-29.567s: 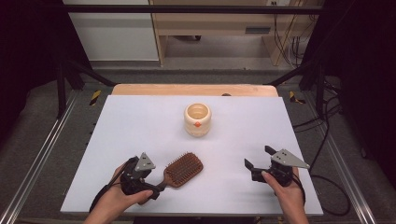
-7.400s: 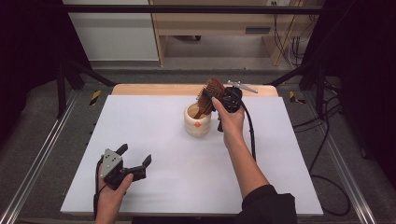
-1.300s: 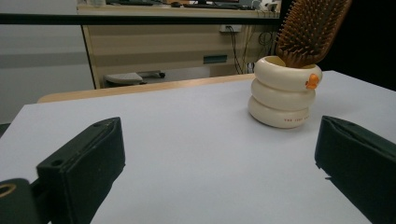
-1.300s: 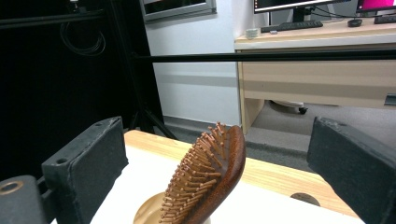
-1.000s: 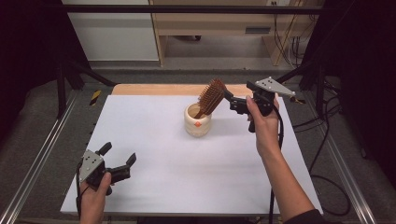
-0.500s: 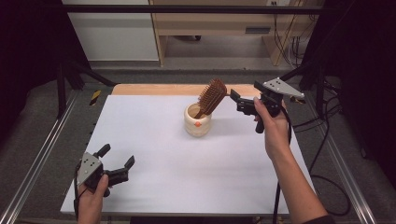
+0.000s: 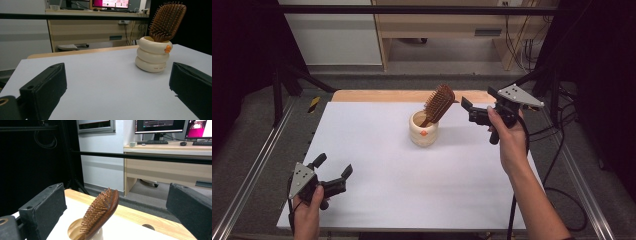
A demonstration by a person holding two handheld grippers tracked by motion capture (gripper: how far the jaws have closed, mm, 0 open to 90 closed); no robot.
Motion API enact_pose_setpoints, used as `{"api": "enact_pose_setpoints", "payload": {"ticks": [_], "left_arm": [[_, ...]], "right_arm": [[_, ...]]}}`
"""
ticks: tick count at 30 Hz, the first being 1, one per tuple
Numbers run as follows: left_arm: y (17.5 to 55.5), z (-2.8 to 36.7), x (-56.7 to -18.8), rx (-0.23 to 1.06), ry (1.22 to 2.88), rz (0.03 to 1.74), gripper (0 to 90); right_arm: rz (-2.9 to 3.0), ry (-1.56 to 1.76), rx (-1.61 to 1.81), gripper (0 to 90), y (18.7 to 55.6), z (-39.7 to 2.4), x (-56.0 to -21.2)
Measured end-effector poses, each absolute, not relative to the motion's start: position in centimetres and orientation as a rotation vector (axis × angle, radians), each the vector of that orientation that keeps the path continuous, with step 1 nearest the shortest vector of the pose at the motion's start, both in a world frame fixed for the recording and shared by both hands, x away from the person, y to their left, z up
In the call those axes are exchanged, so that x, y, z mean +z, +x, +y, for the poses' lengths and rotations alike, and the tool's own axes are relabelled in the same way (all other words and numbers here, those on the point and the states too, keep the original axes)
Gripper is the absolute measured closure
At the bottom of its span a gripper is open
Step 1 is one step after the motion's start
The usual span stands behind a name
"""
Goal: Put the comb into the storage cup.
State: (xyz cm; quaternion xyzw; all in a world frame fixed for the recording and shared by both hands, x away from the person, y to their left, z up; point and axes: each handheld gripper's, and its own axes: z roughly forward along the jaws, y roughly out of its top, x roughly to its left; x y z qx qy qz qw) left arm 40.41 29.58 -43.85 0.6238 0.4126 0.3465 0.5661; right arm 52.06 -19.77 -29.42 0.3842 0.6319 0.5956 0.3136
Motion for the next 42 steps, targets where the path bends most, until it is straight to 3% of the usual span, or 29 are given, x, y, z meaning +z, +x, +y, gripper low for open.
{"api": "enact_pose_setpoints", "payload": {"ticks": [42], "left_arm": [[40.6,30.2,-44.1,0.791,1.452,0.993,1.2]], "right_arm": [[1.659,0.988,1.546,1.6,48.0,-23.6,-29.8]]}}
